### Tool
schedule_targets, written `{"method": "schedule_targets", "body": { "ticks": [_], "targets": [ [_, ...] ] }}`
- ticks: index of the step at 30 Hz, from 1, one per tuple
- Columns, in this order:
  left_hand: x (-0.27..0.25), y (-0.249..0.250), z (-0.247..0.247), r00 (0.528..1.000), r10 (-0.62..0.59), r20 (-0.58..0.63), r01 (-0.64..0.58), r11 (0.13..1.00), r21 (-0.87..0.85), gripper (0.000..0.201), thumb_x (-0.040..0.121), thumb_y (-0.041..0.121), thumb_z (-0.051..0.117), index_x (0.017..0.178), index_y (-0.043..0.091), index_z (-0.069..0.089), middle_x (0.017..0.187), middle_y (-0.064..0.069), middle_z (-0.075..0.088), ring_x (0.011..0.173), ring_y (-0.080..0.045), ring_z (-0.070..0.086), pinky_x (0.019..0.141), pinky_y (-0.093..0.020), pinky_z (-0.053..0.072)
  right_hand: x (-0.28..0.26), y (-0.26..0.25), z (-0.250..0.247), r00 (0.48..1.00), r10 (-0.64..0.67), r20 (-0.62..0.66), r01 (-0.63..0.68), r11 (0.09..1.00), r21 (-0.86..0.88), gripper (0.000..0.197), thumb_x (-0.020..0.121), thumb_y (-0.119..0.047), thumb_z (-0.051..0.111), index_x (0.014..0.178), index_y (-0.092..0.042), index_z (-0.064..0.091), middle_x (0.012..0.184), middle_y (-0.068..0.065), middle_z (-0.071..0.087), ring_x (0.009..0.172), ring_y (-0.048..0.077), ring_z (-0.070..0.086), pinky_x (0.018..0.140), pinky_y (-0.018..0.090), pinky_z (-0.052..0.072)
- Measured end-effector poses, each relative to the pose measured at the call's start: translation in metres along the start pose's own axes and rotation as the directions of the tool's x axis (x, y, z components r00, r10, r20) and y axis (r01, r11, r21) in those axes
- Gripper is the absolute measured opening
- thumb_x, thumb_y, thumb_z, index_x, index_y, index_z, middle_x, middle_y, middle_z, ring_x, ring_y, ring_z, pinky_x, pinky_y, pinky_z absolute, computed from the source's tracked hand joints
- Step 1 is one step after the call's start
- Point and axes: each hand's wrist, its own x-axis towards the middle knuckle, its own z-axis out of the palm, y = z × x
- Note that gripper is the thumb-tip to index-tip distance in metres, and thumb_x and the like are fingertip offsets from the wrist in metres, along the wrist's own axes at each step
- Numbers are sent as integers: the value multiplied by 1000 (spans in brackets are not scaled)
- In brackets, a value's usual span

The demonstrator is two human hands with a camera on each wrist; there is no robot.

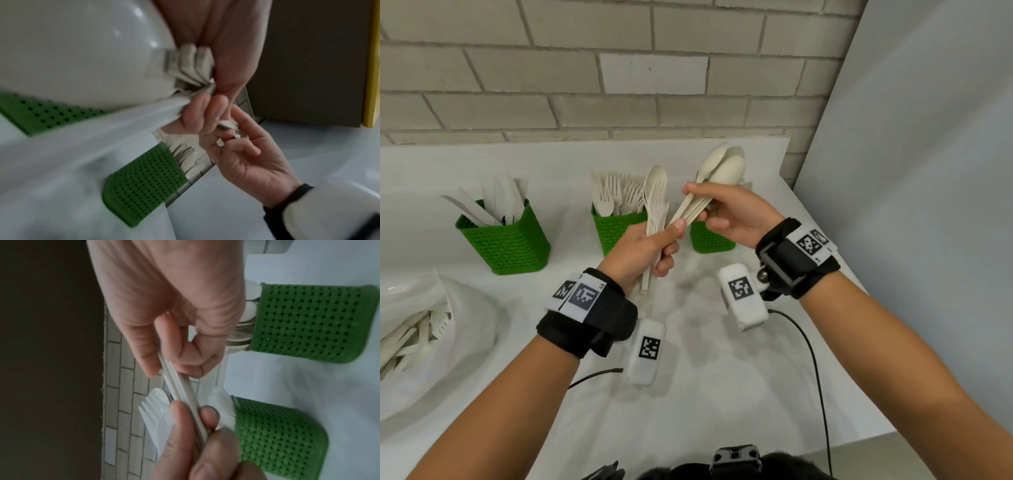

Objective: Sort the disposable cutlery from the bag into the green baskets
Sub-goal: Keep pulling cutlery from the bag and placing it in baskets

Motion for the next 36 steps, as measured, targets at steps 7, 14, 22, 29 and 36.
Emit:
{"method": "schedule_targets", "body": {
  "ticks": [7, 14, 22, 29, 36],
  "targets": [
    [11, 3, 10, 1000, -11, -16, 11, 999, -31, 25, 91, 34, 55, 97, 10, 63, 77, -3, 70, 38, -8, 42, 39, -17, 30, 1, -26, -18, 957, -260, -125, 208, 923, -325, 5, 87, -4, 61, 86, 0, 62, 66, 4, 64, 49, 8, 57, 46, 13, 46],
    [14, 0, -8, 987, -10, -162, -8, 994, -111, 23, 93, 30, 52, 98, 10, 61, 89, -7, 69, 35, -7, 40, 36, -16, 30, 34, -67, -78, 757, -531, -381, 223, 758, -613, 14, 85, -11, 64, 73, -11, 58, 65, 2, 59, 41, 4, 58, 58, 24, 56],
    [16, -7, -14, 982, -26, -187, 5, 994, -111, 24, 92, 31, 54, 102, 11, 62, 85, -4, 70, 36, -7, 39, 37, -16, 31, 69, -24, -83, 893, -301, -334, -114, 568, -815, 32, 79, -23, 72, 104, -7, 59, 95, 7, 62, 87, 19, 59, 68, 23, 43],
    [20, -6, -17, 981, -13, -193, -10, 993, -120, 22, 92, 30, 54, 103, 13, 61, 81, -3, 69, 37, -7, 38, 38, -16, 30, 64, -22, -85, 852, -484, -201, 208, 665, -718, 81, 79, -33, 73, 143, -28, 24, 123, 1, 47, 108, 12, 45, 98, 27, 38],
    [20, -6, -18, 982, -7, -191, -18, 992, -127, 24, 93, 33, 52, 104, 13, 61, 72, 3, 68, 37, -7, 38, 38, -16, 31, 75, -9, -70, 933, -339, 122, 157, 80, -984, 42, 100, -42, 31, 129, -23, 55, 135, 1, 54, 128, 24, 45, 99, 33, 33]
  ]
}}
